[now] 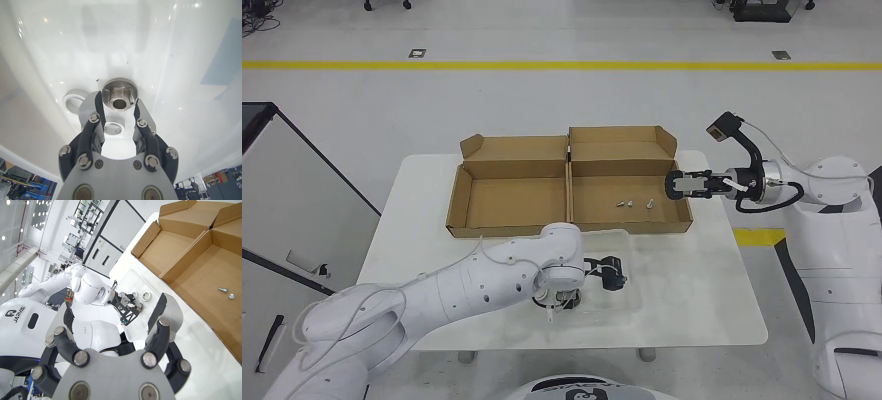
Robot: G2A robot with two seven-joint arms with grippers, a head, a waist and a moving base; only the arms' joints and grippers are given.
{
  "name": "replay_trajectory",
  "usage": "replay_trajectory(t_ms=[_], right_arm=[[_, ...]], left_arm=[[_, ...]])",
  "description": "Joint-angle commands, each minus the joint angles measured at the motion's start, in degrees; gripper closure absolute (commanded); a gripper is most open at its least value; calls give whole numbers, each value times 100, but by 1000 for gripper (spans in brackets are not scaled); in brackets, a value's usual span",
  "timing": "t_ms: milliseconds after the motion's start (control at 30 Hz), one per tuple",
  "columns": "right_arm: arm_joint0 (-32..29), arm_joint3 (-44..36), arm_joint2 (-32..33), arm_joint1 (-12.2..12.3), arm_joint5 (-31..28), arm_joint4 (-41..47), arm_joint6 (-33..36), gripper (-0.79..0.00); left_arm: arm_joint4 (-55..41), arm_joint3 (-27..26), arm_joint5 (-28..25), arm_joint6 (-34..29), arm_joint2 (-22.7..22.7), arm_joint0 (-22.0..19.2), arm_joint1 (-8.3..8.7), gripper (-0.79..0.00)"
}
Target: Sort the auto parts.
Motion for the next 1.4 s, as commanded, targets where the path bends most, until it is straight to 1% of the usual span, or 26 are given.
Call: replay_trajectory(t_ms=[0, 400, 500, 633, 667, 700, 767, 967, 1067, 1200, 1367], right_arm=[[0, 0, 0, 0, 0, 0, 0, -785], [0, 0, 0, 0, 0, 0, 0, -785], [0, 0, 0, 0, 0, 0, 0, -785], [0, 0, 0, 0, 0, 0, 0, -785], [0, 0, 0, 0, 0, 0, 0, -785], [0, 0, 0, 0, 0, 0, 0, -785], [0, 0, 0, 0, 0, 0, 0, -785], [0, 0, 0, 0, 0, 0, 0, -785], [0, 0, 0, 0, 0, 0, 0, -785], [0, 0, 0, 0, 0, 0, 0, -785], [0, 0, 0, 0, 0, 0, 0, -785]], left_arm=[[8, 14, -16, 16, 1, 21, 0, -363], [7, 14, -31, 32, -38, 35, -13, -366], [14, 32, -33, 33, -36, 47, -5, -351], [18, 95, -78, 79, -10, 71, -15, -308], [8, 107, -101, 102, -8, 76, -20, -271], [6, 126, -117, 117, -6, 77, -25, -191], [11, 162, -123, 132, -13, 83, -38, 0], [30, 185, -49, 117, -87, 87, -51, 0], [23, 115, -13, 56, -145, 83, -37, 0], [-75, -136, 102, -76, -298, 51, 3, 0], [-195, -621, 314, -314, -496, -81, 95, 0]])
